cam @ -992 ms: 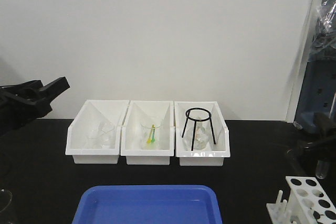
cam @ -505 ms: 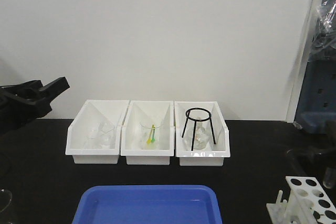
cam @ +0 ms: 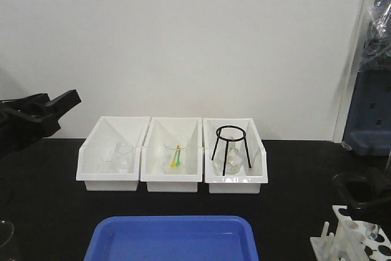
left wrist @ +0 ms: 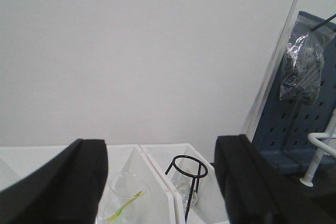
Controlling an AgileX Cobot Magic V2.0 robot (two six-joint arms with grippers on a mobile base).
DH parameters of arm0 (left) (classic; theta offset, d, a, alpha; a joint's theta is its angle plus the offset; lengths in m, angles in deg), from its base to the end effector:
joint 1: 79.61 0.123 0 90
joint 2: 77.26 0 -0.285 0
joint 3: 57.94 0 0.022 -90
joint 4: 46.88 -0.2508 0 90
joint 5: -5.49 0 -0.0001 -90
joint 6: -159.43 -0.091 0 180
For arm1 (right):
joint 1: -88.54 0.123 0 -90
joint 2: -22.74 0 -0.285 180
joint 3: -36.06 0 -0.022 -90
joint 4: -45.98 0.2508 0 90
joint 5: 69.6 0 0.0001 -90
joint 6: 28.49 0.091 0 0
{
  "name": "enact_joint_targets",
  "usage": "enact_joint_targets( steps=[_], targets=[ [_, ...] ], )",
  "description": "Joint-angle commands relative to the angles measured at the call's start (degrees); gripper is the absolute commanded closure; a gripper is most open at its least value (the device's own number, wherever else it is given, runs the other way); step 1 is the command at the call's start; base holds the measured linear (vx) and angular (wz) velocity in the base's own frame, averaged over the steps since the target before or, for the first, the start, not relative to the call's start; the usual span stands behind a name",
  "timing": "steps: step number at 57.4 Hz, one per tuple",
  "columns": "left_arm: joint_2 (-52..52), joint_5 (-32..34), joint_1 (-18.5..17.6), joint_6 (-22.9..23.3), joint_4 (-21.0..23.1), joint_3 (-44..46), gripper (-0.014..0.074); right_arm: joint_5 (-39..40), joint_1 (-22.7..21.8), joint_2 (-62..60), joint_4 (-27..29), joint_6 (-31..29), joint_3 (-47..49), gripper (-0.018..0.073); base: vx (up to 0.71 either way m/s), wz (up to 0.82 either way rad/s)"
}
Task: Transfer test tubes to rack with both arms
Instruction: 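Move the right gripper with the tube above the white rack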
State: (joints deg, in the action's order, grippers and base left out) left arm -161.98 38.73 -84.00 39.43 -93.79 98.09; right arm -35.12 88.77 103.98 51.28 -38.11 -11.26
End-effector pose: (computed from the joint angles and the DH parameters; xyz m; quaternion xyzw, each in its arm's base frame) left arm 0.2978 -0.0593 0.3551 0.0710 0.6720 -0.2767 0.6832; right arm 0.2571 -0.0037 0.2588 -0.0172 0.7323 -0.0489 0.6790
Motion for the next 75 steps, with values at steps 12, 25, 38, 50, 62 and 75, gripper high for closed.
enact_joint_targets(
  steps=[12, 25, 38, 50, 62, 75],
  targets=[
    [1.8, 2.9, 0.0, 0.0, 2.0, 2.0, 0.0053, 10.5, -0.2, 4.7, -0.6, 0.3, 1.5, 0.0568, 0.00, 0.00],
    [1.8, 2.9, 0.0, 0.0, 2.0, 2.0, 0.0053, 10.3, -0.2, 5.8, -0.7, 0.4, 1.5, 0.0568, 0.00, 0.00],
    [1.8, 2.9, 0.0, 0.0, 2.0, 2.0, 0.0053, 9.2, -0.2, 5.5, -0.8, 2.6, 1.5, 0.0568, 0.00, 0.00],
    [1.8, 2.8, 0.0, 0.0, 2.0, 2.0, 0.0053, 8.8, -0.2, 2.8, -0.8, 2.6, 1.5, 0.0568, 0.00, 0.00],
    [1.8, 2.8, 0.0, 0.0, 2.0, 2.0, 0.0053, 6.2, -0.2, 1.9, -1.3, 2.5, 1.5, 0.0568, 0.00, 0.00],
    [1.8, 2.8, 0.0, 0.0, 2.0, 2.0, 0.0053, 10.8, -0.2, 1.9, -0.6, 2.2, -1.9, 0.0568, 0.00, 0.00]
  ],
)
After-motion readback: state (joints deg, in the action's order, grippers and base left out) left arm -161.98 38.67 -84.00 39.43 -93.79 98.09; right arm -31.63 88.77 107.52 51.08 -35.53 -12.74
